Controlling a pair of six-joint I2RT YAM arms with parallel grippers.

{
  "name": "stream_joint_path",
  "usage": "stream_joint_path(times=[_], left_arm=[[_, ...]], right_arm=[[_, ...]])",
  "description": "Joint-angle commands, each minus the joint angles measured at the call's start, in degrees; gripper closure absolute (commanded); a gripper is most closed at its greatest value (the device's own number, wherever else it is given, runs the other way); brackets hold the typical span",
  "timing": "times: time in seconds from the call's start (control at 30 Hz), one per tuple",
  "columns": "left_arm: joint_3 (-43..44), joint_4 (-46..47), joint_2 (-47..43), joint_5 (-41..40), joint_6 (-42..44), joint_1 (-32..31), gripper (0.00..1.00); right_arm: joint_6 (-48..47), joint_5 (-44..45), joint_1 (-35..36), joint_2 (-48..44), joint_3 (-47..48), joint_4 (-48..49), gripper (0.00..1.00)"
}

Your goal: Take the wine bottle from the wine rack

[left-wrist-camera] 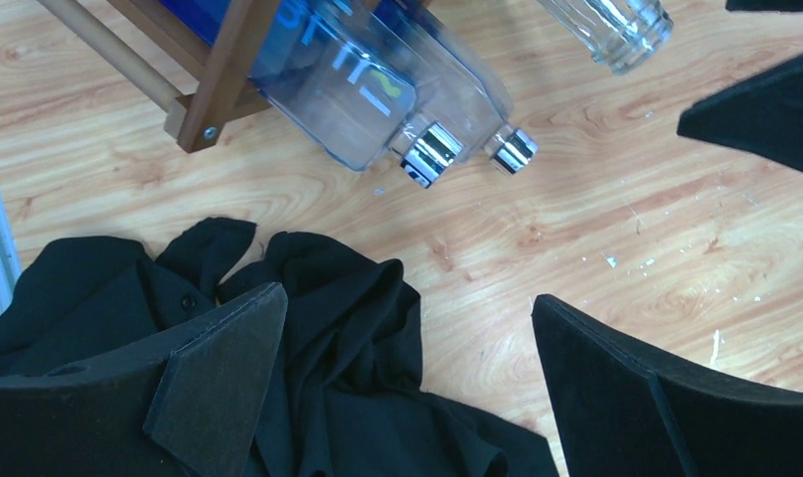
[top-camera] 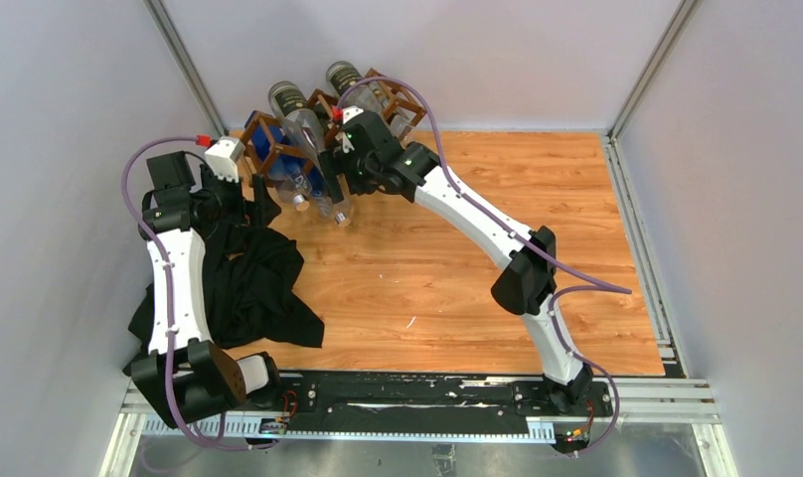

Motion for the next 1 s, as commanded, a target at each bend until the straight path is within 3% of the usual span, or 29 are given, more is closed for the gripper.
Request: stream_joint_path(times=[0.0,0.63,0.97], left_arm=[[-1.51,-1.5,-1.99,4.15,2.13,0.46,0.0],[-5.69,-1.85,-4.27,10.69,4.68,0.48,0.01],[-5.83,-1.91,-4.29,10.78,5.51,0.42,0.02]], right_arm=[[0.34,-3.03,0.06,1.66,2.26,4.1,0.07],[4.78,-9.82,-2.3,10.66,4.72,19.16,0.28],[8.34,-14.57,-4.14,13.41,5.68,23.55,0.3]])
